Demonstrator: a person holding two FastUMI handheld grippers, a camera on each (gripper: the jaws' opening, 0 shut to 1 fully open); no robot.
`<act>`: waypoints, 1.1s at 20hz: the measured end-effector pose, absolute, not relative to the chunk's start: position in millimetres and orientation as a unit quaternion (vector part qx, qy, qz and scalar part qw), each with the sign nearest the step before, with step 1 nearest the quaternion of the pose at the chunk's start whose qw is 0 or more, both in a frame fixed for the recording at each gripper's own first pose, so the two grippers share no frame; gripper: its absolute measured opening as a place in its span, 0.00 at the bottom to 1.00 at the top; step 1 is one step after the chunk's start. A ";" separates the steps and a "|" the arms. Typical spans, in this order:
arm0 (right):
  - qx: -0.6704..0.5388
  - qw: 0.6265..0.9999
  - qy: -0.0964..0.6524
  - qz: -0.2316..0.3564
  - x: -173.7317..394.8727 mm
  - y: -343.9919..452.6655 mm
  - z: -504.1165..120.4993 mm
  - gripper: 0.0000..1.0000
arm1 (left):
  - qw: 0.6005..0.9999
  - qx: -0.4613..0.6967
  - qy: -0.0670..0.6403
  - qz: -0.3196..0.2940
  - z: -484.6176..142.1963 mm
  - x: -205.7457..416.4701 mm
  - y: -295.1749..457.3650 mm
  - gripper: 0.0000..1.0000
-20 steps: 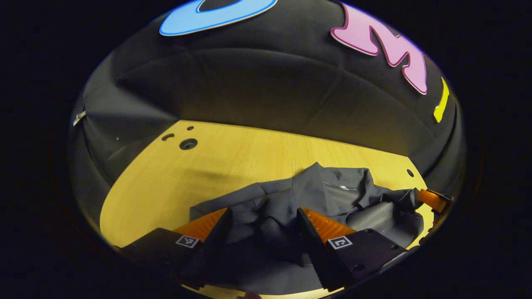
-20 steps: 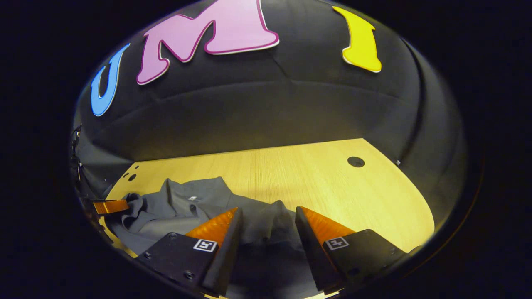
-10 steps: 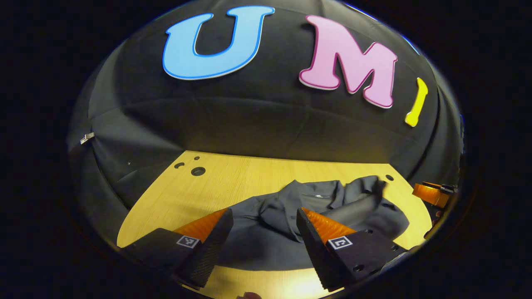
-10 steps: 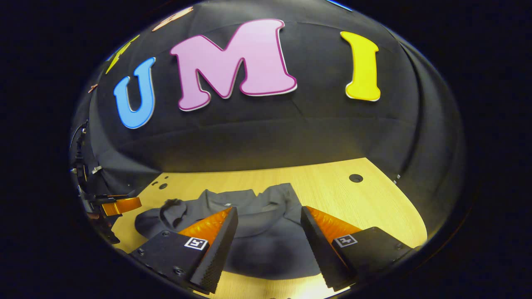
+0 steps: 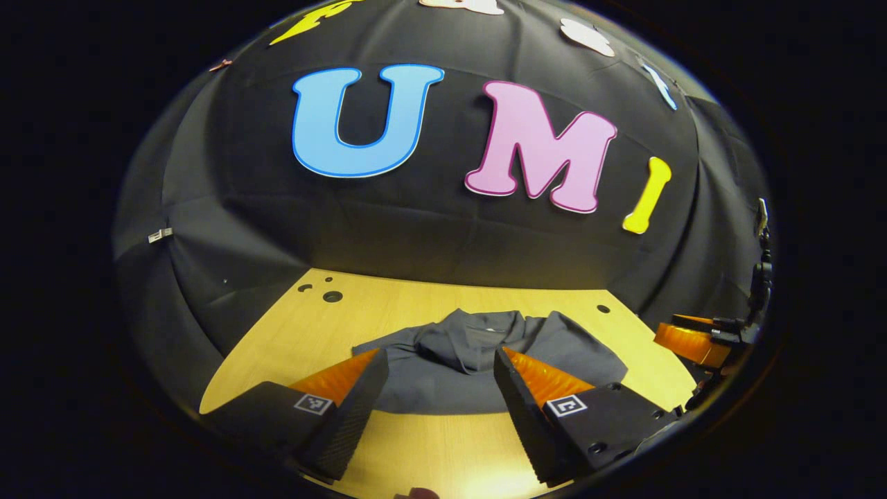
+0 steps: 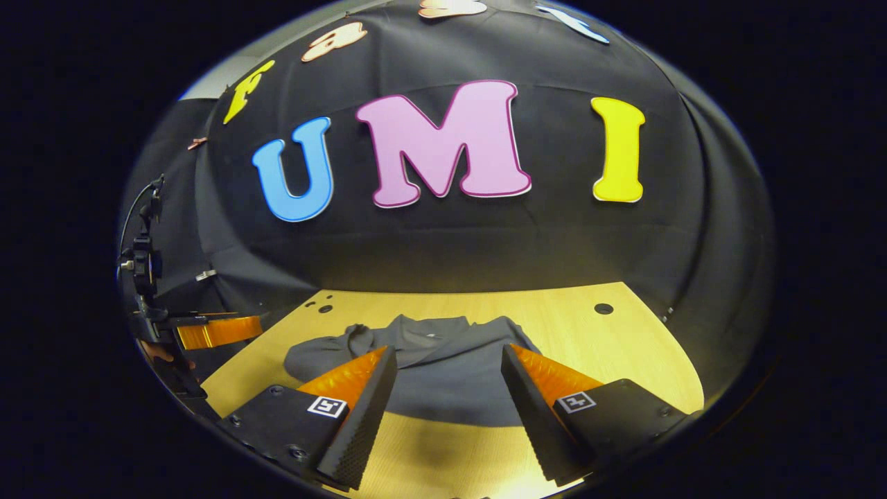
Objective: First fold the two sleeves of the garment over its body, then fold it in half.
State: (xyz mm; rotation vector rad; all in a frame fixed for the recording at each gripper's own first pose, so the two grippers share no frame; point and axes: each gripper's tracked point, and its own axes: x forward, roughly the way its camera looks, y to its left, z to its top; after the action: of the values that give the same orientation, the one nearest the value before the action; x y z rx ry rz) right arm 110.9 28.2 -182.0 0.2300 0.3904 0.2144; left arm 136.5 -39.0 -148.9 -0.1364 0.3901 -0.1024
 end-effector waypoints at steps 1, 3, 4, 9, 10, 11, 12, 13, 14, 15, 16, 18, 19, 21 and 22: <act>0.109 0.969 0.192 0.112 100.2 31.3 -179.8 0.94 | 0.976 -0.071 0.198 -0.051 -151.7 124.1 -39.9 0.96; 0.100 0.970 0.184 0.123 84.5 40.7 -172.0 0.94 | 0.974 -0.073 0.209 -0.044 -159.1 103.7 -38.7 0.96; 0.098 0.970 0.182 0.131 77.4 47.5 -170.1 0.94 | 0.973 -0.073 0.213 -0.040 -163.4 94.3 -37.6 0.96; 0.092 0.962 0.193 0.167 56.6 69.7 -170.1 0.94 | 0.971 -0.064 0.231 -0.020 -177.8 63.9 -34.3 0.96; 0.095 0.959 0.201 0.175 53.3 72.9 -172.8 0.94 | 0.970 -0.060 0.234 -0.016 -179.5 59.9 -34.7 0.96; 0.097 0.955 0.210 0.184 49.1 76.4 -177.3 0.94 | 0.970 -0.058 0.236 -0.013 -181.5 56.7 -35.9 0.96; 0.098 0.952 0.217 0.193 45.4 78.6 -181.0 0.94 | 0.969 -0.058 0.239 -0.012 -183.7 53.9 -37.9 0.96; 0.096 0.949 0.222 0.201 43.6 79.2 -184.1 0.94 | 0.968 -0.061 0.243 -0.010 -186.2 53.0 -40.7 0.96; 0.096 0.947 0.226 0.206 42.7 79.0 -188.5 0.94 | 0.967 -0.065 0.246 -0.006 -187.9 52.0 -42.2 0.96; 0.098 0.946 0.228 0.211 42.8 77.7 -189.7 0.94 | 0.966 -0.069 0.248 -0.001 -189.1 51.4 -43.3 0.96; 0.099 0.944 0.228 0.217 42.8 77.2 -191.0 0.94 | 0.966 -0.072 0.247 0.005 -189.4 50.6 -43.9 0.96; 0.100 0.941 0.229 0.229 43.2 75.5 -194.3 0.94 | 0.967 -0.070 0.246 0.017 -191.6 47.7 -44.7 0.96; 0.100 0.939 0.230 0.236 42.8 75.0 -195.6 0.94 | 0.967 -0.067 0.245 0.023 -192.5 44.2 -44.4 0.96; 0.104 0.937 0.231 0.240 43.2 70.7 -199.9 0.94 | 0.965 -0.064 0.253 0.031 -199.1 37.8 -45.3 0.96; 0.110 0.937 0.229 0.240 42.5 70.7 -196.9 0.94 | 0.964 -0.062 0.255 0.033 -200.6 35.0 -44.6 0.96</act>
State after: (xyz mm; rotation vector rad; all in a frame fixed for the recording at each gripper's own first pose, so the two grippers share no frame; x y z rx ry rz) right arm 42.5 70.7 -196.9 0.2249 0.4676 0.4895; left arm 35.0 -44.6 -200.6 -0.1247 0.5169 0.0659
